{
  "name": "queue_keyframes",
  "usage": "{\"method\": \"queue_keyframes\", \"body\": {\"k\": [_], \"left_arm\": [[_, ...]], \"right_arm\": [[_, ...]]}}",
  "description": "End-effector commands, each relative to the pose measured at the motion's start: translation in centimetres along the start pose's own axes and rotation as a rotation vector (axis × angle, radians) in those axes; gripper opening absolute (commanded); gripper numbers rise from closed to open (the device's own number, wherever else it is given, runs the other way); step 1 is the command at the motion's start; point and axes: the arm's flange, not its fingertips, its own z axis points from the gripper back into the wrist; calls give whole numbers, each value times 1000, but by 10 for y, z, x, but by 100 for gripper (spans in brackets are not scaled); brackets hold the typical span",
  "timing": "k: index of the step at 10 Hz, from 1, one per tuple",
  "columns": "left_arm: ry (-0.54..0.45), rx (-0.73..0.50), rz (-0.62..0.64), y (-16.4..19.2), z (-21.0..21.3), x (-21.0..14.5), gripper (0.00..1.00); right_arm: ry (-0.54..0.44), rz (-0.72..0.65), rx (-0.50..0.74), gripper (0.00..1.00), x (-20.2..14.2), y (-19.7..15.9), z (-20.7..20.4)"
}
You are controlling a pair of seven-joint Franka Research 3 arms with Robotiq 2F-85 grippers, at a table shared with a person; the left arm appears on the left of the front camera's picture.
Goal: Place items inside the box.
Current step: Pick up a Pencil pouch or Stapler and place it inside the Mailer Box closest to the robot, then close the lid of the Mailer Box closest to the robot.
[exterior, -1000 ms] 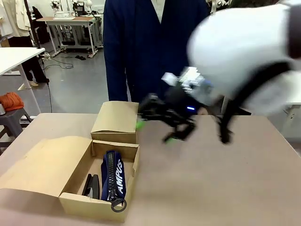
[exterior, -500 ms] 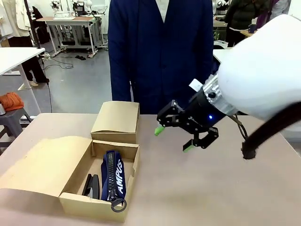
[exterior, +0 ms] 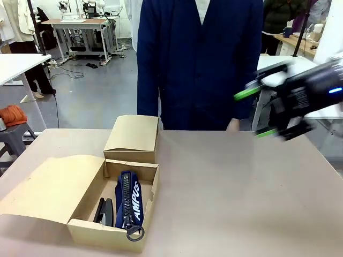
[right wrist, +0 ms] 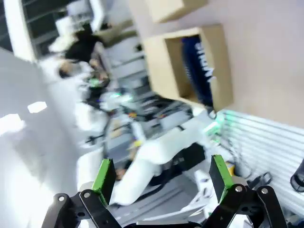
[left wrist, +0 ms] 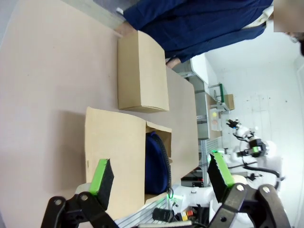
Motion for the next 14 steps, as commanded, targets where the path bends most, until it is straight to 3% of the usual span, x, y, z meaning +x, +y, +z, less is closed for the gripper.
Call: {"method": "queue_keyframes", "body": {"k": [1, 3, 4, 5, 6, 7, 14], "left_arm": [[-5, -12, -15, -1, 0, -1, 100], [-5, -12, -15, -1, 0, -1, 100], [-5, -12, -15, -1, 0, -1, 100], [-5, -12, -15, -1, 0, -1, 100], [-5, -12, -15, -1, 0, -1, 100], [-5, -12, -15, -1, 0, -1, 100], [-5, -12, -15, -1, 0, -1, 100]], "right_arm": [[17, -90, 159, 100, -22, -137, 70], [78, -47, 251, 100, -20, -207, 100], [92, -7, 209, 100, -19, -246, 104], [127, 27, 219, 100, -20, -260, 100], [121, 14, 127, 100, -13, -253, 90], [97, -41, 277, 100, -1, -220, 175], [97, -41, 277, 100, -1, -220, 175]]}}
